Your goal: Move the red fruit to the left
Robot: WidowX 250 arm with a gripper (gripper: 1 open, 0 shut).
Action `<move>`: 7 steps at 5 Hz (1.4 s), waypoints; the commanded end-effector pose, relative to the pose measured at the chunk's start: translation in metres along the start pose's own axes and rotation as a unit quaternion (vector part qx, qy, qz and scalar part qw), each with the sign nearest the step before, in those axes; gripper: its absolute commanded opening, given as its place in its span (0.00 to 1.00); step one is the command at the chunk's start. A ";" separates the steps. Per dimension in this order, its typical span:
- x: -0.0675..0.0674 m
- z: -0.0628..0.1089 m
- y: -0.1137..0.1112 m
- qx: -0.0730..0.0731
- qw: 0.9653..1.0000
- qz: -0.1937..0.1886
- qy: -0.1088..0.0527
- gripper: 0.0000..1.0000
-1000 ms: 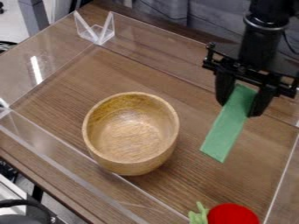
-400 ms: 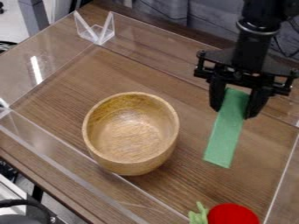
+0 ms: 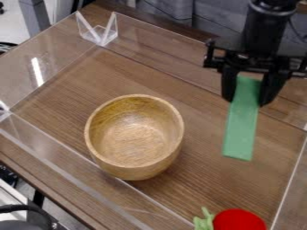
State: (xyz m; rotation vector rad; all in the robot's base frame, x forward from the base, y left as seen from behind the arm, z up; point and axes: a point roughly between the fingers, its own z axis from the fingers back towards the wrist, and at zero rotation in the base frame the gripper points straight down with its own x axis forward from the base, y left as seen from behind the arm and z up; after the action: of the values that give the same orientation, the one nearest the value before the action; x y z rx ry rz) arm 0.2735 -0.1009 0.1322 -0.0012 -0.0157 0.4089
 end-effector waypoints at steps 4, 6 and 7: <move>0.021 0.008 -0.019 -0.029 0.999 -0.036 -0.021 0.00; -0.026 0.002 -0.015 -0.026 0.965 -0.259 0.003 0.00; -0.053 -0.010 -0.022 -0.024 0.936 -0.351 0.016 0.00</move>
State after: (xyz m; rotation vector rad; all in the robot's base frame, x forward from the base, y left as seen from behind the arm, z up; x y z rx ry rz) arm 0.2278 -0.1421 0.1045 -0.0293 0.0721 -0.3042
